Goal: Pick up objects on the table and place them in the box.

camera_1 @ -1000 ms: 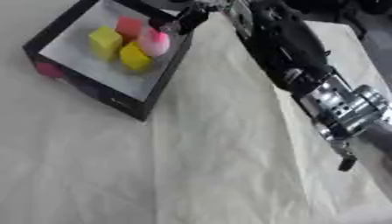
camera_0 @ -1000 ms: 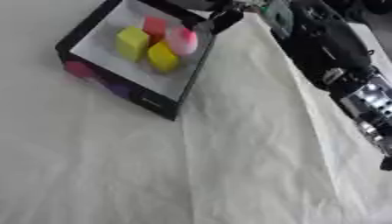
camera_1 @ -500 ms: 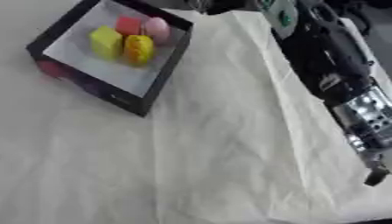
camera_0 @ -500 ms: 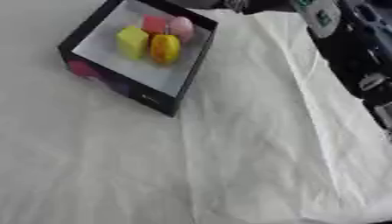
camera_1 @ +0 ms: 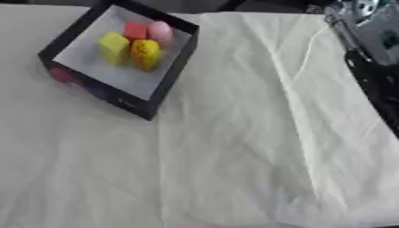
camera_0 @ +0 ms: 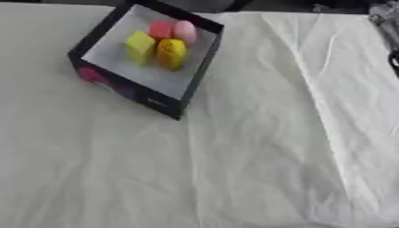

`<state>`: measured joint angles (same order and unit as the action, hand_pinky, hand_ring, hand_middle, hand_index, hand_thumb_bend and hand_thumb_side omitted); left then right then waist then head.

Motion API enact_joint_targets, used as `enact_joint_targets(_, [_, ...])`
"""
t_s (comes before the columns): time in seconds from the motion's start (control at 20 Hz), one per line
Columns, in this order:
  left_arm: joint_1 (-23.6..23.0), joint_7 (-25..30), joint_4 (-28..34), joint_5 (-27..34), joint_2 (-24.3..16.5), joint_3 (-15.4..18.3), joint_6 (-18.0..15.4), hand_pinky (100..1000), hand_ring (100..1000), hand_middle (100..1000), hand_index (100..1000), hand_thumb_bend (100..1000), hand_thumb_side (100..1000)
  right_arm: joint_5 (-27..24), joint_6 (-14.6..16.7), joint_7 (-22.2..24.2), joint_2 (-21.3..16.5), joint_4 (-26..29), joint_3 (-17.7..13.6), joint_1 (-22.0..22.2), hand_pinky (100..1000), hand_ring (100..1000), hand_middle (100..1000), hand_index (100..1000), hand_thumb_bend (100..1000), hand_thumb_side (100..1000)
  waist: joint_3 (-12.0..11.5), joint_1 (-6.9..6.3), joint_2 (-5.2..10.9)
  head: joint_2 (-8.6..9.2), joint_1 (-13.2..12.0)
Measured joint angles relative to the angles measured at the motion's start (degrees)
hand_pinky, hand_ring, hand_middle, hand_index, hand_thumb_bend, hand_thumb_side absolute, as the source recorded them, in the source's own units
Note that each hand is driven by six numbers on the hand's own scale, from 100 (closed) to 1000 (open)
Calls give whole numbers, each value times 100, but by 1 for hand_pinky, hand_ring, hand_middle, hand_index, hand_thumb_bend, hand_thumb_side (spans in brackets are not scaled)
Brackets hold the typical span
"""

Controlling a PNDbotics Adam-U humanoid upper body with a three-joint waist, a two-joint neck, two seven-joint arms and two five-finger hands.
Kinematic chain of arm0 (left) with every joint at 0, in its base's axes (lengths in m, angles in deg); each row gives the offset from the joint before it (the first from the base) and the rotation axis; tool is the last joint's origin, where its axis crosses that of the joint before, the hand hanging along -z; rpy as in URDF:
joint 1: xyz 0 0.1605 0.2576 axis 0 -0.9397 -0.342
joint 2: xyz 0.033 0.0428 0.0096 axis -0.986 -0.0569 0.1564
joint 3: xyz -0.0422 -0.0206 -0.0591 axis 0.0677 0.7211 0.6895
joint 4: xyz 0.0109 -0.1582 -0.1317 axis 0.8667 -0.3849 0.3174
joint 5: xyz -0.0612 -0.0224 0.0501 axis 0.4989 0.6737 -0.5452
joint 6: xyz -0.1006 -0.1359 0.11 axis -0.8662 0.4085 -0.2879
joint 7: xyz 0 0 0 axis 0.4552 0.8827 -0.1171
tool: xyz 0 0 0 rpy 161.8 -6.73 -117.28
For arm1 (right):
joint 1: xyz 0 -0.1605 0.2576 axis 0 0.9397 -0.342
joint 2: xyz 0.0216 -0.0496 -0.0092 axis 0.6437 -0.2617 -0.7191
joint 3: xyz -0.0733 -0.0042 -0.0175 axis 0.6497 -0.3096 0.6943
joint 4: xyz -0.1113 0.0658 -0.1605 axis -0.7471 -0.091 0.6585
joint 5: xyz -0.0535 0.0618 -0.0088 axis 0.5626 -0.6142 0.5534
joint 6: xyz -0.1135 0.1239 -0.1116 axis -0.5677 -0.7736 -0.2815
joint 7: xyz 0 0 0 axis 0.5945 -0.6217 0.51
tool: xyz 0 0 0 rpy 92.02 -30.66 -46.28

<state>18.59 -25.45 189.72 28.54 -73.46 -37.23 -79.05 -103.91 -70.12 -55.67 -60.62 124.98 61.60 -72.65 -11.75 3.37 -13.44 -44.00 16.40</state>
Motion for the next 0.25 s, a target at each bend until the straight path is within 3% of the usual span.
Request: enact_joint_targets(0.25, [12, -9, -101, -4, 111, 31, 42, 747, 660, 631, 736, 100, 573, -407, -618, 58, 619, 389, -543, 576, 1000, 759, 671, 831, 100, 485, 24, -93, 0, -1, -114])
